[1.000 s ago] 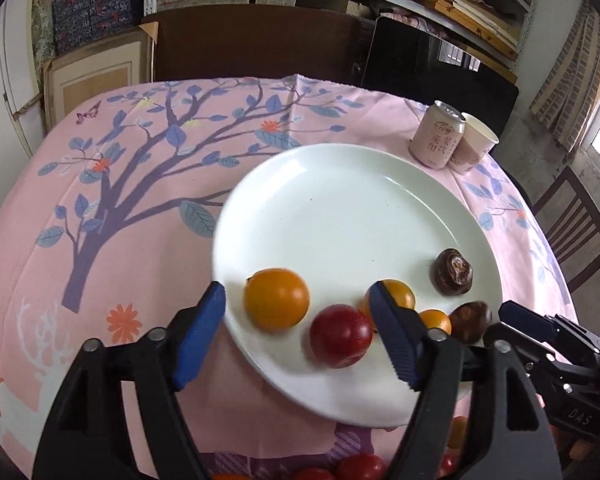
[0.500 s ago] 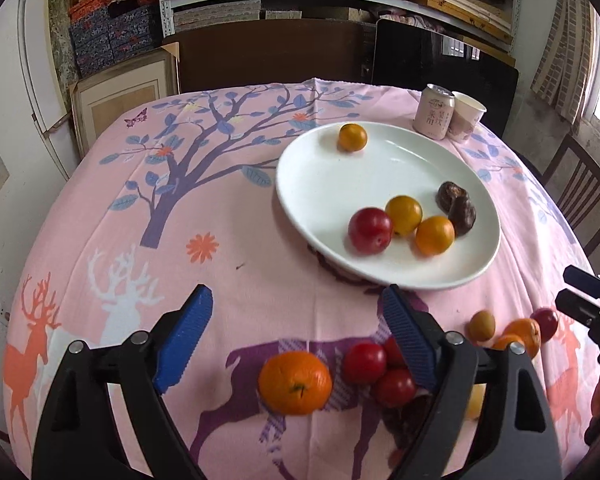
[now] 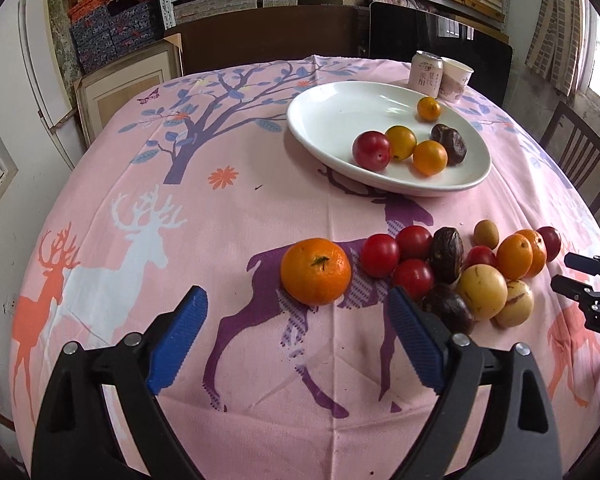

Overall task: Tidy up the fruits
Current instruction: 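Grasp a red plum with the right gripper while the left gripper grasps a mandarin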

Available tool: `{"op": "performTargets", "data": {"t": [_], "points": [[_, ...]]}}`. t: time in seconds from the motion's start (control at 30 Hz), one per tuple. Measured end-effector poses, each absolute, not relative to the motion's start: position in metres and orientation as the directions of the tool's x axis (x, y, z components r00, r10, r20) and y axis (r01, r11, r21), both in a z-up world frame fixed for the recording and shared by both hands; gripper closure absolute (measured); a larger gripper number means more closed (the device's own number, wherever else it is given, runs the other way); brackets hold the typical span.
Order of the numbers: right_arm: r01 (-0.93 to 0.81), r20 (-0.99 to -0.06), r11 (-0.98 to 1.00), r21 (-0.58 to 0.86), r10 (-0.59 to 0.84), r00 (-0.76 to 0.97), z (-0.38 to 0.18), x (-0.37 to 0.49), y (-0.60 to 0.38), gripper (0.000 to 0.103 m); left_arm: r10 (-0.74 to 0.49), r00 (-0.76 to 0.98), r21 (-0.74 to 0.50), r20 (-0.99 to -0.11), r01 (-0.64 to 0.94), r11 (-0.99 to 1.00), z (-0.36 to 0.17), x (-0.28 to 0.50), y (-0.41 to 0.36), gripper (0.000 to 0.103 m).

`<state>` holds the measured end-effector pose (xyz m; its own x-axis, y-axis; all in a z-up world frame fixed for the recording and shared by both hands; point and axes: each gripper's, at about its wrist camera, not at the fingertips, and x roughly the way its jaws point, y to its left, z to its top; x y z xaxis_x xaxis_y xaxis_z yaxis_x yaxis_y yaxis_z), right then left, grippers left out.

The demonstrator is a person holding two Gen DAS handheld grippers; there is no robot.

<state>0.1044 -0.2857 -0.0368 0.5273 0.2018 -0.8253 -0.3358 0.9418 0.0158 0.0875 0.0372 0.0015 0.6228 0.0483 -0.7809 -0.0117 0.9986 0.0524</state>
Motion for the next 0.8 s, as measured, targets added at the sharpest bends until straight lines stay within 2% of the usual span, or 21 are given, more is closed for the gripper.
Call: {"op": "performTargets", "data": {"t": [0.3, 0.4, 0.8], "points": [[-0.393, -0.811, 0.919, -0.033, 0.206, 0.548, -0.041, 0.136, -0.271, 0.046, 0.054, 0.606, 0.081, -0.794, 0.017, 0.997, -0.004, 0.078, 0.041, 0.014], [-0.426, -0.806, 0.905, -0.001, 0.252, 0.535, -0.04, 0.142, -0.27, 0.061, 0.062, 0.595, 0.088, -0.802, 0.015, 0.996, -0.009, 0.084, 0.043, 0.014], [-0.422, -0.791, 0.904, 0.071, 0.309, 0.528, -0.035, 0.134, -0.279, 0.063, 0.046, 0.58, 0.069, -0.814, 0.018, 0.997, -0.022, 0.122, 0.042, 0.014]]}}
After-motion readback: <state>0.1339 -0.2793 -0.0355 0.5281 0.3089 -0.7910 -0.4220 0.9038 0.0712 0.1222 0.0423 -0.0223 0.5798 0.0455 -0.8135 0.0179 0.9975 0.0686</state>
